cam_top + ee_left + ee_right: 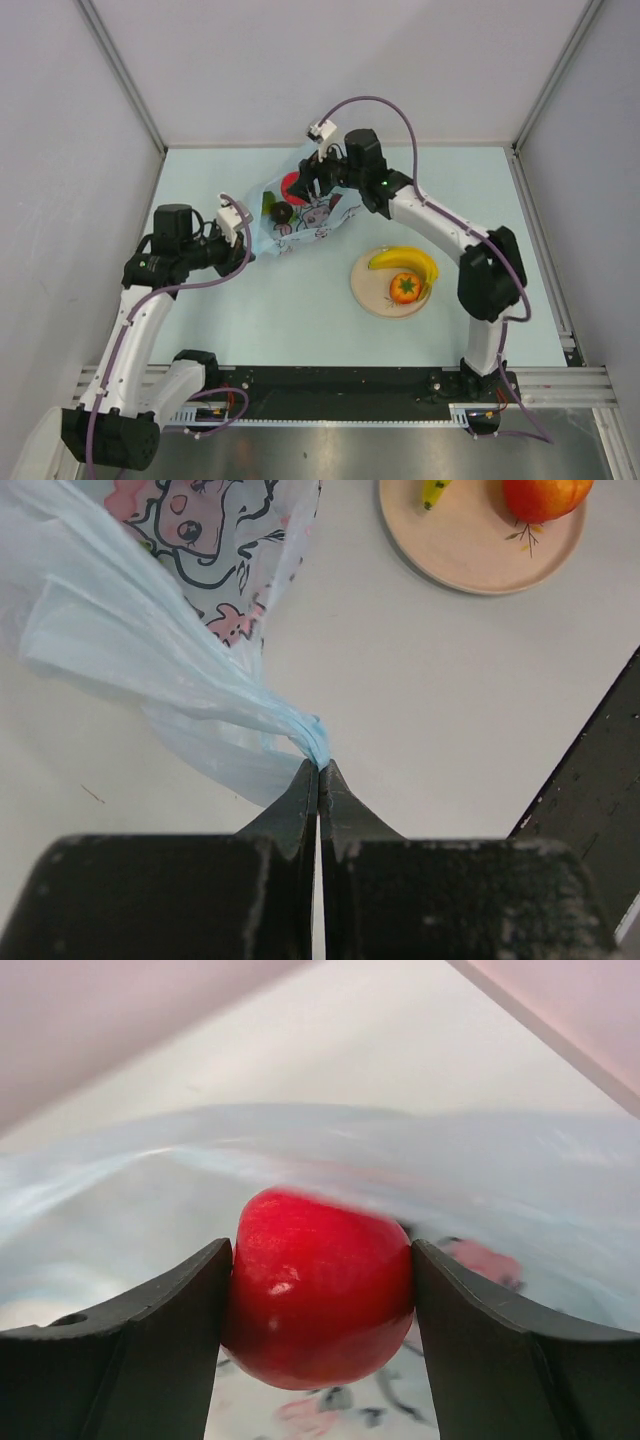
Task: Take the fake fruits out of the plastic bag
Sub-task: Take out the fake fruit from the plastic bag, then place the fake fruit on the plate.
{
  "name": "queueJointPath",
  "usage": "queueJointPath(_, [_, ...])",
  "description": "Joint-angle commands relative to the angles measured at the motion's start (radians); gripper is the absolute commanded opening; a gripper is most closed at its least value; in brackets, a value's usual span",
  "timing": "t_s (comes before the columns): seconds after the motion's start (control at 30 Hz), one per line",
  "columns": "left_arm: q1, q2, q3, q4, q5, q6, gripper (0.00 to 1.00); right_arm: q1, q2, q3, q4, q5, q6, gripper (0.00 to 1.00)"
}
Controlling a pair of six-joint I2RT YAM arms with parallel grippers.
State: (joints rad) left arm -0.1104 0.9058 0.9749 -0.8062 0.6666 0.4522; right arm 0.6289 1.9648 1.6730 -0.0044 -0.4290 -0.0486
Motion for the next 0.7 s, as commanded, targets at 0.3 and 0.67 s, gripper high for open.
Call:
queueJointPath(0.3, [-0.049, 0.038, -0.051, 0.159, -0.015, 0.011, 0.00, 0.006, -0.401, -0.269, -0.394, -0.422, 0.075, 0.41])
queueJointPath(0.67, [-0.081, 0.079, -0.041, 0.177, -0.050, 0.019, 0.00, -0.095, -0.569, -0.620, -0.661, -0.419, -0.157, 0.41])
